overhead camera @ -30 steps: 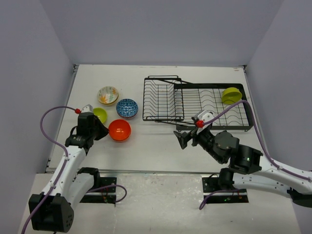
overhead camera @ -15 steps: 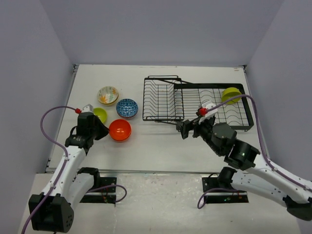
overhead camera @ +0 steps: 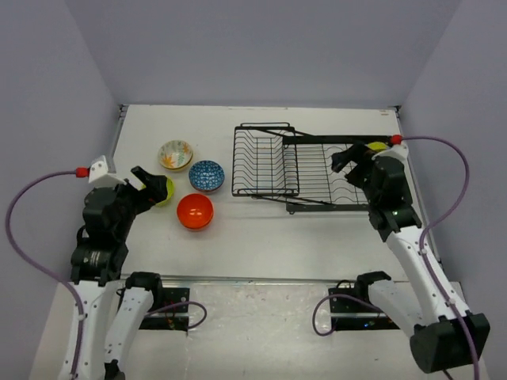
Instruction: Unload the bowls from the dish rack
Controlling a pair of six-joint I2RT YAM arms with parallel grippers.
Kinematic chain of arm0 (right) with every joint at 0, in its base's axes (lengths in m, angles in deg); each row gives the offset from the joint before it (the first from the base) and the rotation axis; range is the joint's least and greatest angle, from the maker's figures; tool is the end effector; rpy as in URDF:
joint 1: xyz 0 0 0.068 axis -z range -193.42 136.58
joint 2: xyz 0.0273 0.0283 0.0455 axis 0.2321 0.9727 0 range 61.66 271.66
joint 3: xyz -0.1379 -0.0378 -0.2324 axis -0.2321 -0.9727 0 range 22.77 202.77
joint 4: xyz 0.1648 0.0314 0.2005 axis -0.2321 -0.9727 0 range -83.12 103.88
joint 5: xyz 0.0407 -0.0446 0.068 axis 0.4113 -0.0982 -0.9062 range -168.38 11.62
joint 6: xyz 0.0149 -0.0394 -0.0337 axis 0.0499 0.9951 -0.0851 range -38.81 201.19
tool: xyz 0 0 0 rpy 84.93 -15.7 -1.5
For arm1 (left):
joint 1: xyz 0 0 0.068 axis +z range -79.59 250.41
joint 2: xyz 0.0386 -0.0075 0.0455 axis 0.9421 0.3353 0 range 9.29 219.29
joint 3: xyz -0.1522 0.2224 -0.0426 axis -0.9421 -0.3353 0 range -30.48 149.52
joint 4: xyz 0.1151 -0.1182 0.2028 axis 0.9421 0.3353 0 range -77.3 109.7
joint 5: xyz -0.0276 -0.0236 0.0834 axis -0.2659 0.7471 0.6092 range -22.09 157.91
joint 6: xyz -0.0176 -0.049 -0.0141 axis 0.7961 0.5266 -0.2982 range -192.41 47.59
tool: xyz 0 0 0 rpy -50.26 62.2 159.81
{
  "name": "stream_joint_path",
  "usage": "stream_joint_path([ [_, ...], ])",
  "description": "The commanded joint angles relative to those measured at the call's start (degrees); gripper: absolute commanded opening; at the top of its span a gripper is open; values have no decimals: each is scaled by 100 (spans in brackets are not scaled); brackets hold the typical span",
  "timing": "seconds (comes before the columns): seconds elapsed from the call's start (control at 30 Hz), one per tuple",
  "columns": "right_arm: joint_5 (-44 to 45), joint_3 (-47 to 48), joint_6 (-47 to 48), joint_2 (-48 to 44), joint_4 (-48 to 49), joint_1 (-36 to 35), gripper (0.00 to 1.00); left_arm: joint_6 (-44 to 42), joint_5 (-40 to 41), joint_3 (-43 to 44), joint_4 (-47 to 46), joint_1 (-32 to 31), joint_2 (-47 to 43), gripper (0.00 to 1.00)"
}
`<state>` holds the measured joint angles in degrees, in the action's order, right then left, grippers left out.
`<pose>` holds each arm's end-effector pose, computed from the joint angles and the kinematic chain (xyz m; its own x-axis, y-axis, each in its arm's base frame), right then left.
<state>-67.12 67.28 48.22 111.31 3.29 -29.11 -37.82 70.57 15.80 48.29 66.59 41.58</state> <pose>0.1976 0.0482 0.3230 -0.2647 0.4800 -0.8364 0.0714 0.8747 0.4794 0.1218 -0.0066 0.3316 -0.3159 -0.5472 -0.7751 -0.1892 0.8368 -0.5137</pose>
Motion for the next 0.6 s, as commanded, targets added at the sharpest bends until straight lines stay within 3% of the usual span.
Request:
stream_joint_path([
  [0.0, -1687, 146, -1762, 534, 706, 1301, 99, -741, 664, 750, 185, 30, -468, 100],
  [0.07, -1978, 15, -3173, 982, 1039, 2094, 99, -1031, 998, 795, 45, 30, -557, 100],
  [0.2, -1480, -179, -4083, 1607, 1901, 2613, 99, -1174, 1308, 391, -254, -23, -707, 100],
  [0.43, -863, -154, -4788, 2768, 2771, 2913, 94, -1218, 1088, -4, -509, -23, -856, 100],
  [0.57, -1213, 127, -4815, 3576, 3290, 3115, 91, -1226, 912, -49, -518, -93, -918, 100],
])
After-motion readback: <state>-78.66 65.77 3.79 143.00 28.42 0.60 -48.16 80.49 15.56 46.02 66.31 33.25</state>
